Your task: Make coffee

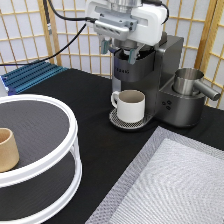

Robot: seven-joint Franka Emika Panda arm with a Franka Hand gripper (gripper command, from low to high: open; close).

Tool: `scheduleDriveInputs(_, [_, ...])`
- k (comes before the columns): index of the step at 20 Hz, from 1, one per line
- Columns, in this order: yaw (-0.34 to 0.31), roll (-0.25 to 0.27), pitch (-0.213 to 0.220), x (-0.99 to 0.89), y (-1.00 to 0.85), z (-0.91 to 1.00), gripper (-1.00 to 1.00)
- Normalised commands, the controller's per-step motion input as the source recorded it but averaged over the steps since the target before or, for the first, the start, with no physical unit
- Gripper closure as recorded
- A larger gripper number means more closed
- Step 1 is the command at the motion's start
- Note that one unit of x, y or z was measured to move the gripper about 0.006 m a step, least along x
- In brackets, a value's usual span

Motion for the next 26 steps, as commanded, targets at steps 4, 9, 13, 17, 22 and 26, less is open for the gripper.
scheduleDriveInputs(4, [0.010,0.067,-0.006,-0.52,0.14,0.90,-1.00])
scheduleDriveInputs(9, [0.000,0.003,-0.014,-0.14,0.59,1.00,-1.00])
scheduleDriveInputs(13, [-0.008,-0.007,0.000,0.17,0.71,0.95,-1.00])
scheduleDriveInputs(17, [-0.028,-0.073,0.024,0.57,0.78,0.79,-1.00])
scheduleDriveInputs(22, [-0.070,-0.100,0.015,0.63,0.59,0.54,-1.00])
scheduleDriveInputs(26, [-0.113,-0.056,0.003,0.56,0.18,0.16,-1.00])
